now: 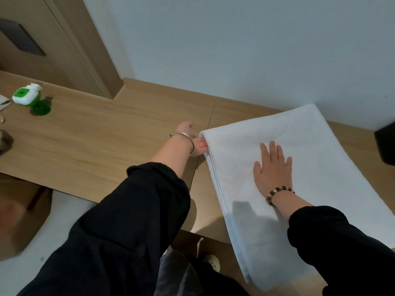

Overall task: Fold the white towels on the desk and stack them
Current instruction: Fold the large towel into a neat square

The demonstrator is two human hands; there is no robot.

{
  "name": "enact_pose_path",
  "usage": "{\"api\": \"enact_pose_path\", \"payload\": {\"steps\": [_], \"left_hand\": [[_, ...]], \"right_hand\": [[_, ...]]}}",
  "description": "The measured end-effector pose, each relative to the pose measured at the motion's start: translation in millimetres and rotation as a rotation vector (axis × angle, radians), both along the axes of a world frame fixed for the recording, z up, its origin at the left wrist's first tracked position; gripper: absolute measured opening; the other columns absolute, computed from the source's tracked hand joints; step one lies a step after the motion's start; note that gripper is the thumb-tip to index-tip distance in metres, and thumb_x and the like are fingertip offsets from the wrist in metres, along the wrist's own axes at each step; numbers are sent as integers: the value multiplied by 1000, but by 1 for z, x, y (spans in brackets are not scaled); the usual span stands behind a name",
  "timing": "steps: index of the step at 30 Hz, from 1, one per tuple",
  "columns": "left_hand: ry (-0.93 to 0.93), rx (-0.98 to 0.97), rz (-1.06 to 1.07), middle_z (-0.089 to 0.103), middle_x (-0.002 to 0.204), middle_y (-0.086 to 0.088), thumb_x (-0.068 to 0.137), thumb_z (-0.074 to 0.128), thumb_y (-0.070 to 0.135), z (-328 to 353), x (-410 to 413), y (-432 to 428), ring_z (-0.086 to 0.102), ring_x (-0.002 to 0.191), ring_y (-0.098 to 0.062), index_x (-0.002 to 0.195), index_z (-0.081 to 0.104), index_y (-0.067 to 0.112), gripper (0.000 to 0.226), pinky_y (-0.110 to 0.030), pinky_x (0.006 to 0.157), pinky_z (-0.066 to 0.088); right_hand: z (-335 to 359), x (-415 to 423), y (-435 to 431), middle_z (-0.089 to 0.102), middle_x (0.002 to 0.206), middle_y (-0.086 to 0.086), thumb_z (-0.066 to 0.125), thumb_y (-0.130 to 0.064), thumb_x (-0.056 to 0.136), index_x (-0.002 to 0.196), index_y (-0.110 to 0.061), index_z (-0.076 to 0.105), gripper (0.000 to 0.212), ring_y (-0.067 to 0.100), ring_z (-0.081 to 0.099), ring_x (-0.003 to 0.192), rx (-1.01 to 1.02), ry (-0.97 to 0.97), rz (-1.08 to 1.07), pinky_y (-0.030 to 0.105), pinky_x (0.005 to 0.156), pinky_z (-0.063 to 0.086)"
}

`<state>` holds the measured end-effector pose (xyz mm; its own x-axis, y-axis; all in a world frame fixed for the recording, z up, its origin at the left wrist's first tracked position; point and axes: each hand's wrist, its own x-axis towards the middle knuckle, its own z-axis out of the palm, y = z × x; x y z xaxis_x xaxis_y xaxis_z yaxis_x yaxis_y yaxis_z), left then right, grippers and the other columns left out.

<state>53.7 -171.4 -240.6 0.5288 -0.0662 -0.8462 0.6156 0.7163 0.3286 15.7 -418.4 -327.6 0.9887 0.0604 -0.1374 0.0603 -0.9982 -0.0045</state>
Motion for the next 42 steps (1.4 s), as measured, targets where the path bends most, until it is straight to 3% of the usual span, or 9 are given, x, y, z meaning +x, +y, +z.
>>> {"api": "enact_pose_path", "payload": {"steps": [5, 8, 10, 19, 24, 27, 29, 32, 42], "left_hand": [[66, -153, 238, 50, 134, -22, 88, 47, 38, -7, 10, 10, 57, 110, -44, 146, 27, 17, 65, -53, 84, 44], [9, 163, 37, 64, 88, -13, 88, 57, 39, -14, 14, -6, 65, 75, -27, 104, 51, 8, 35, -35, 65, 56], [-11, 440, -125, 62, 88, -10, 88, 63, 31, -21, 22, -14, 60, 70, -23, 92, 55, 6, 27, -33, 68, 55], [-90, 759, 108, 51, 137, -4, 81, 70, 2, -48, 36, -23, 53, 117, -21, 139, 45, 14, 64, -20, 90, 36], [-195, 1235, -238, 28, 152, -7, 92, 52, 9, -30, 40, -28, 31, 137, -25, 151, 11, 23, 73, -36, 109, 29], [-399, 1729, -463, 20, 155, -6, 86, 48, 4, -21, 25, -45, 16, 143, -25, 150, 17, 22, 73, -40, 114, 18], [-660, 1955, -830, 12, 158, -5, 91, 44, 13, -30, 5, -68, 5, 145, -25, 149, 21, 23, 64, -47, 114, 11], [-710, 1917, -1343, -10, 159, 2, 100, 22, 37, -62, -21, -85, -14, 145, -23, 151, 3, 29, 55, -52, 115, 0], [-710, 1989, -1414, -15, 158, 8, 99, 11, 42, -79, -1, -74, -15, 145, -17, 150, -7, 32, 54, -49, 115, -2]], "right_hand": [[0, 0, -1, -5, 160, 2, 16, -40, 96, 152, -24, 2, 60, 21, -4, 147, 12, 7, -6, 48, 116, 6], [0, 0, 0, -7, 160, 2, 14, -41, 95, 152, -24, 0, 61, 21, -5, 147, -1, 21, -10, 48, 116, 5], [0, -1, 0, -7, 160, 3, 13, -41, 94, 152, -24, 0, 62, 22, -5, 147, -13, 25, -11, 48, 116, 4], [0, 5, 12, -12, 159, 2, 13, -42, 96, 151, -25, -7, 62, 23, -9, 146, -3, 67, -66, 50, 116, 1], [11, 9, 40, -9, 159, 8, 18, -40, 100, 152, -20, -1, 59, 26, -4, 146, 159, 114, -100, 42, 116, 7], [28, 11, 28, 16, 158, 7, 31, -23, 100, 146, -12, 31, 47, 24, 20, 142, 540, -2, -59, 34, 112, 21], [28, 10, 14, 13, 158, 7, 32, -19, 99, 147, -13, 30, 48, 24, 20, 141, 458, -47, 42, 38, 113, 18], [9, 2, -5, -7, 160, -1, 17, -37, 100, 152, -26, 3, 55, 18, -5, 146, 124, 62, 150, 45, 116, -2], [0, 9, -43, -11, 159, -3, 14, -43, 98, 151, -29, -4, 58, 20, -9, 146, 28, 58, -135, 50, 115, -3]]}}
